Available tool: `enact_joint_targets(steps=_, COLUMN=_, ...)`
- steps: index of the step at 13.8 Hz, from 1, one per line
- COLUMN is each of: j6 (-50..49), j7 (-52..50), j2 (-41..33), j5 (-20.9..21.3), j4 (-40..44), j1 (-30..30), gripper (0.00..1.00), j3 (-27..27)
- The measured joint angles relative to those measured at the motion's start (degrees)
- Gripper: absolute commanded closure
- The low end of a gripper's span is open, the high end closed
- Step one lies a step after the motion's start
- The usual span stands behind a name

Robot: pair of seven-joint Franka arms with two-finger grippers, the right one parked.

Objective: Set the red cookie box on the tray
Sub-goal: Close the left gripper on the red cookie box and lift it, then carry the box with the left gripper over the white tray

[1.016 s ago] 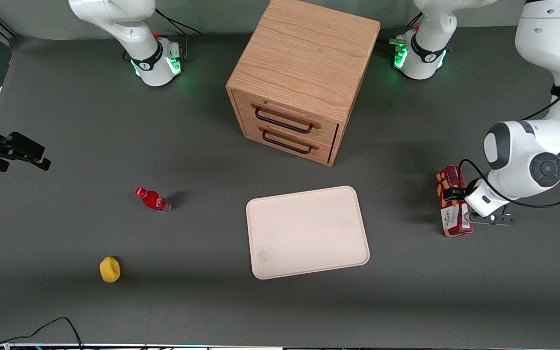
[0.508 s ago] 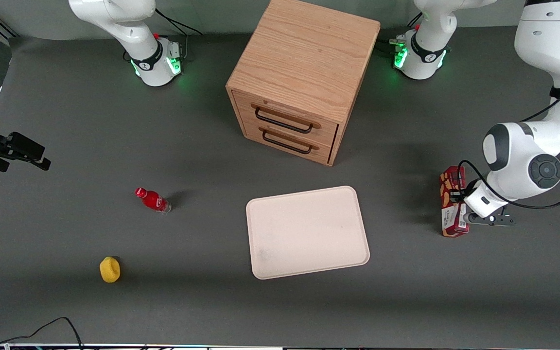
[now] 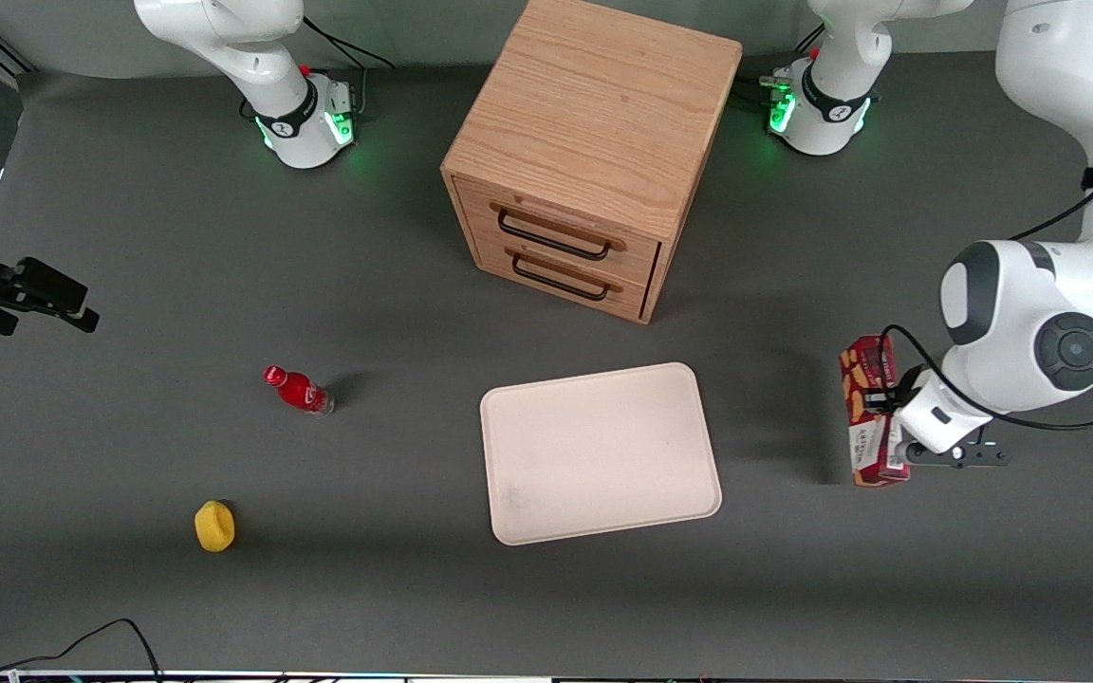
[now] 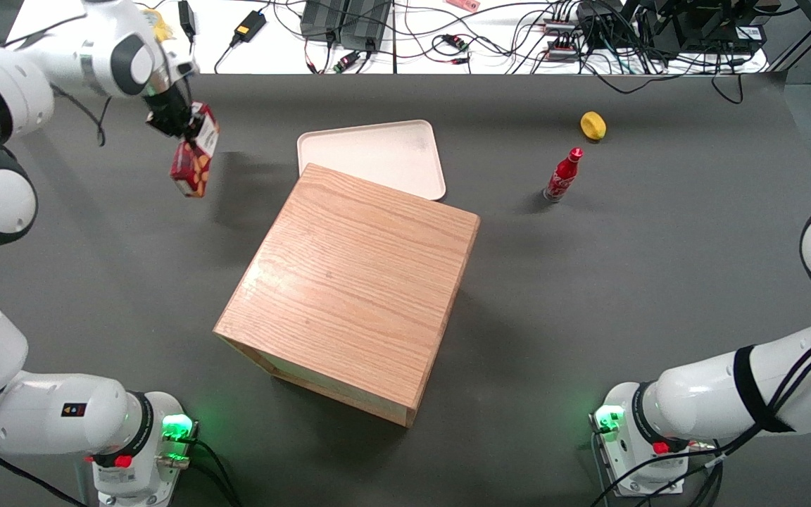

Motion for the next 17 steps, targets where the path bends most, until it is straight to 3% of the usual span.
enact_joint_targets(steps=5, j6=-3.3, j7=-13.2, j2=5.9, j5=-0.2, j4=10.3, j1=-8.4, gripper=1.0, j3=-0.2)
enact_joint_targets(steps=11, j6=-3.3, j7=-26.8, j2=14.2, j5=-0.3, j4=16.9, j1=-17.8, gripper=1.0, j3=-0.3)
enact_joint_targets(steps=17, j6=2.0, j7=-28.8, j2=17.7, j5=-0.3, j4=17.8, j1=-19.2, gripper=1.0, j3=-0.3)
